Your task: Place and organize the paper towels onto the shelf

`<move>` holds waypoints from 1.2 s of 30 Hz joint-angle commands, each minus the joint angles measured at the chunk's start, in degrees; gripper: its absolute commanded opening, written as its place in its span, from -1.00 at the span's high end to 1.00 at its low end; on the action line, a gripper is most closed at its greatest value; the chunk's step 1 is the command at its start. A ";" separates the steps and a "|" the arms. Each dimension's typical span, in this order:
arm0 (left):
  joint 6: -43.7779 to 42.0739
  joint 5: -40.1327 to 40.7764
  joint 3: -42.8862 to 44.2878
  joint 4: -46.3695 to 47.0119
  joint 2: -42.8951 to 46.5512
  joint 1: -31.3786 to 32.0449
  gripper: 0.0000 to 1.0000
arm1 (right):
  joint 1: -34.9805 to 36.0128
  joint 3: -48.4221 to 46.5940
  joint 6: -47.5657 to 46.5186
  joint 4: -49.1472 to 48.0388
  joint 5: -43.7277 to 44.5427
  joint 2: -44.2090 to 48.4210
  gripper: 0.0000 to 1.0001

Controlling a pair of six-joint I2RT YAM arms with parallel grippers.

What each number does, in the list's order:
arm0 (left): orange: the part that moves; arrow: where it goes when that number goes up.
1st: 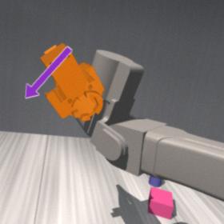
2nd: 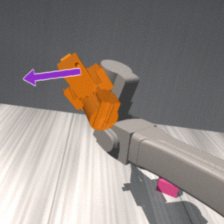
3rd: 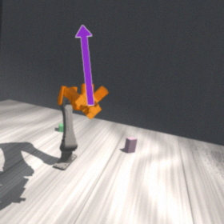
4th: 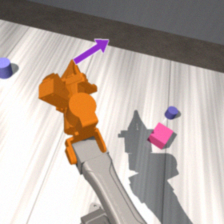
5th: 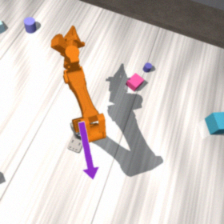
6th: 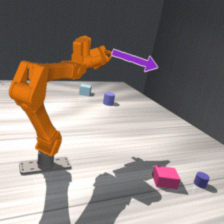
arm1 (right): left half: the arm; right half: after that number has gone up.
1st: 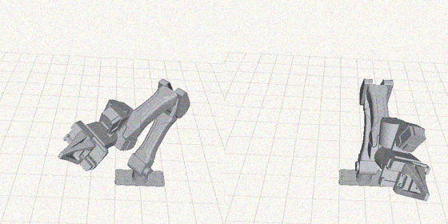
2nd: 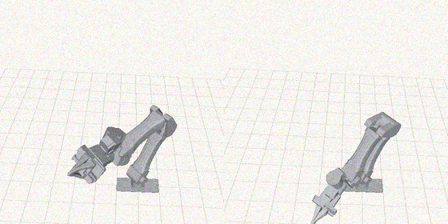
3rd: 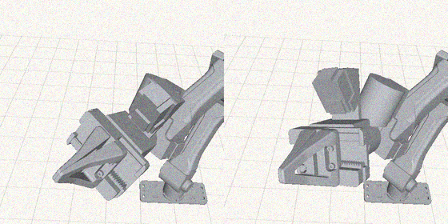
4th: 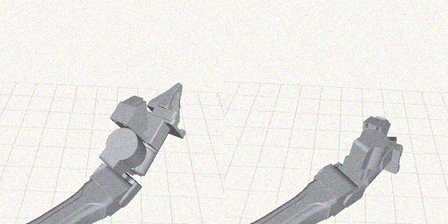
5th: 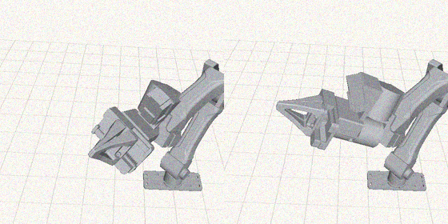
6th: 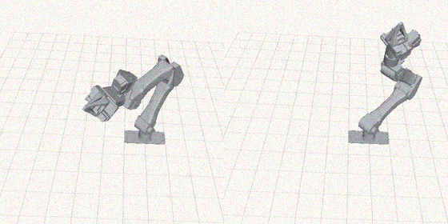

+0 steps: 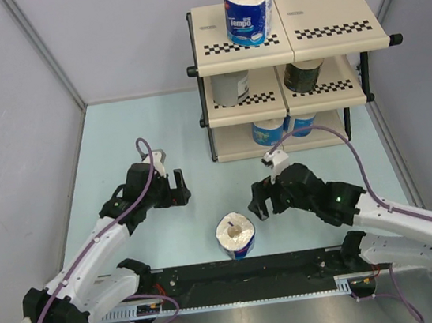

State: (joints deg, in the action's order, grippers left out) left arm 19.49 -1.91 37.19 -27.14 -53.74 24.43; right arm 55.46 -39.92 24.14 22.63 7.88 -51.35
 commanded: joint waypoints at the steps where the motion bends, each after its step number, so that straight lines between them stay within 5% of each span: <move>1: 0.47 -0.72 1.13 1.47 0.30 0.45 -1.00 | 3.33 -4.46 -2.70 -4.17 -4.01 -3.48 -0.84; 36: 0.38 -0.46 1.13 1.38 0.21 0.45 -1.00 | 10.81 -8.77 -4.72 -3.48 -5.69 -19.40 -0.48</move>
State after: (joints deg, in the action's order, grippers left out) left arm 19.49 -1.91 37.19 -27.14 -53.74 24.43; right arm 65.36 -45.76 20.67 18.61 1.45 -69.78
